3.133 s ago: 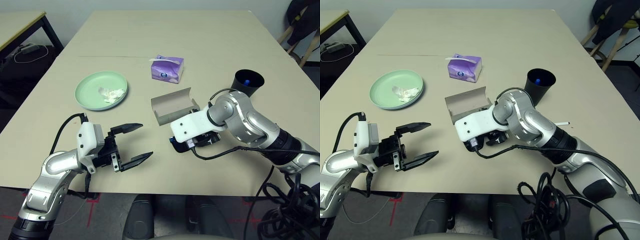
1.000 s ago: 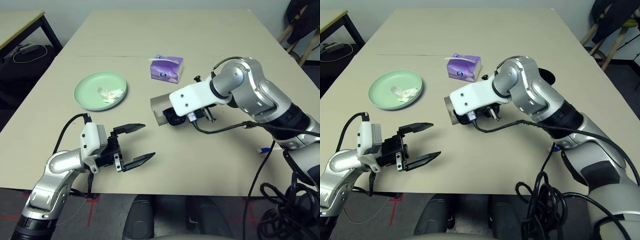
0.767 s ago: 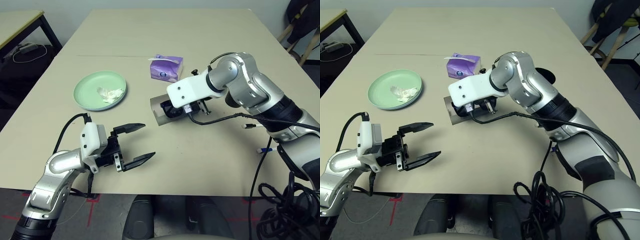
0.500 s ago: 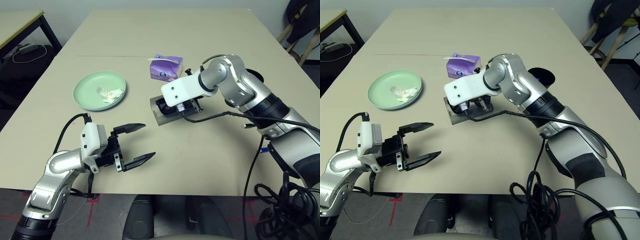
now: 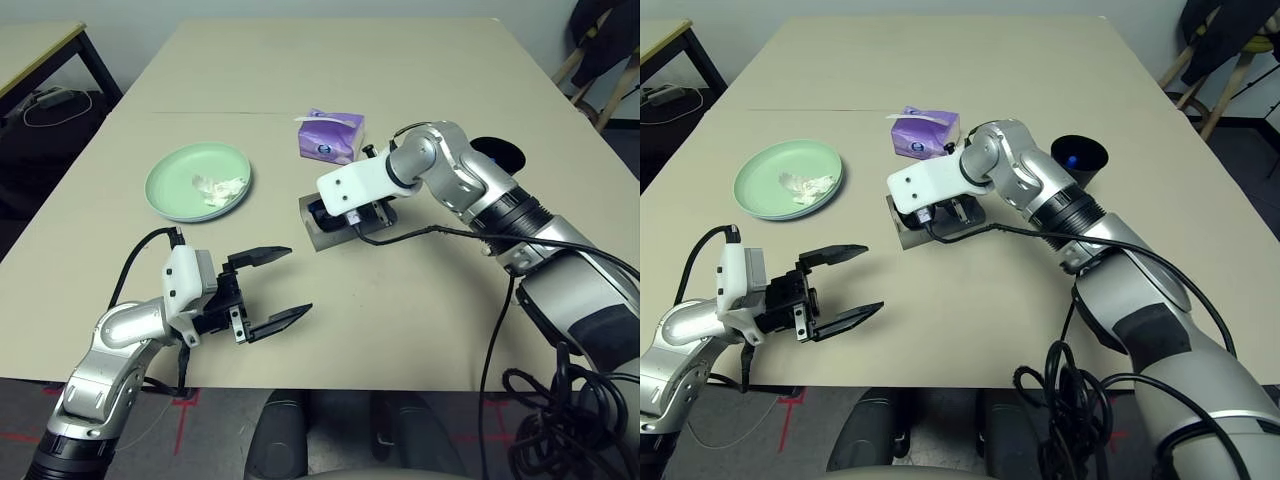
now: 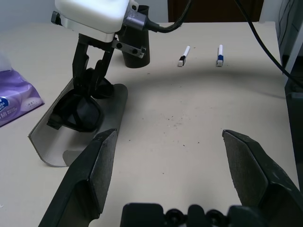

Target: Organize and tidy the items on the table.

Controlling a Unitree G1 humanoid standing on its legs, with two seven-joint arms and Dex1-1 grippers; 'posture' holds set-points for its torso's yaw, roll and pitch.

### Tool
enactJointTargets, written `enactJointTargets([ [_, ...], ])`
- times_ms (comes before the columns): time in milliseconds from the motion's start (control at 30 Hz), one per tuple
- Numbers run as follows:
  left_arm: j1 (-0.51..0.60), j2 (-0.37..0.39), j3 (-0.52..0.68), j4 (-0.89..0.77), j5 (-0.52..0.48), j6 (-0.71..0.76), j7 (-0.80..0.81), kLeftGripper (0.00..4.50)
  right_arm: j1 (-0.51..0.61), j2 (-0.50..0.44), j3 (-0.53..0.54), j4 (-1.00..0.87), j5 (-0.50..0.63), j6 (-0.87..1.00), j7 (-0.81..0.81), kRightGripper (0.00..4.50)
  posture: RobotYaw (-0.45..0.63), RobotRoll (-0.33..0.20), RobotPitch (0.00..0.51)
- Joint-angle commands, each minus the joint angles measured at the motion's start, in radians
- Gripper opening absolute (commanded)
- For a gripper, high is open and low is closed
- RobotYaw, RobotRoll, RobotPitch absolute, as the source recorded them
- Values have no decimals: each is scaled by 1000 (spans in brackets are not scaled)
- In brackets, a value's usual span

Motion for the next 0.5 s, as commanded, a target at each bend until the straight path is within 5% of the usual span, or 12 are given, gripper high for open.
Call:
enactJointTargets([
  [33,2,-3,-16,12,14,-11,-7,4500,-10,12,3,40,-14,-17,-19,412,195,0,95],
  [500,16,-10,-13,9,20,-22,-4,4500,-2,56,3,113,-31,-67,-66,412,209,0,94],
])
